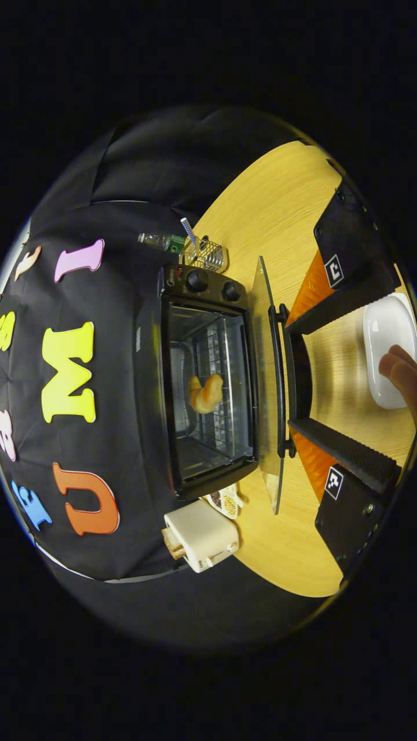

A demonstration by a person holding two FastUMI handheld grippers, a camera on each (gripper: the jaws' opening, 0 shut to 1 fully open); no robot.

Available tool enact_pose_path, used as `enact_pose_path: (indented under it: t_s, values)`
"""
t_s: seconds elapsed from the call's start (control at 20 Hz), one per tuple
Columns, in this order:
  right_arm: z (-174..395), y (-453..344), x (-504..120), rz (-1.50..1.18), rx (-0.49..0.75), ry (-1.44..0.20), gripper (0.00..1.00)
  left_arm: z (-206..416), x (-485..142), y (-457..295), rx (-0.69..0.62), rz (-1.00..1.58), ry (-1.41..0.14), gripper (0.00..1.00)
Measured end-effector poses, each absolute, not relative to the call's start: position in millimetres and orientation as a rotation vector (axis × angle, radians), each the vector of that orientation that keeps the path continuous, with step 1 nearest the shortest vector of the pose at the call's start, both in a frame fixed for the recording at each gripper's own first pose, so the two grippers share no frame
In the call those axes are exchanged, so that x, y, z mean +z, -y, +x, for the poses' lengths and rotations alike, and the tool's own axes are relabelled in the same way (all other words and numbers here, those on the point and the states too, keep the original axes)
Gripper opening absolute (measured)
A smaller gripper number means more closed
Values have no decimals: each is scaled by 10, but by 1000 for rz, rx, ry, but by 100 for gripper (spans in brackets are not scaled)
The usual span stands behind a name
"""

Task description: Open the electric oven with the left hand, put the food in, and close the electric oven.

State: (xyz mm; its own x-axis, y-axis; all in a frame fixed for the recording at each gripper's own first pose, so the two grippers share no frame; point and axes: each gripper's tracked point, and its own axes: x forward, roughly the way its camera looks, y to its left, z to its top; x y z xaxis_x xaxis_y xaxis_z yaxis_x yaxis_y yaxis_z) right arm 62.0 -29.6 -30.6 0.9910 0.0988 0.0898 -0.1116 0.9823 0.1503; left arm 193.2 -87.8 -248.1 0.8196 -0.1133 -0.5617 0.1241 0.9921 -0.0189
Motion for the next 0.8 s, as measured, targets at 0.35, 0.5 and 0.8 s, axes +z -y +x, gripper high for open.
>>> enact_pose_path:
  t_s: [0.35,0.5,0.8]
  values:
    - [576,349,-349,149,83,62,100,2070,-2091,891,-140,8,-469,97]
    - [514,343,-329,148,84,65,99,2045,-2072,880,-152,4,-470,97]
    - [489,331,-337,143,80,67,99,2157,-2221,759,-122,16,-516,98]
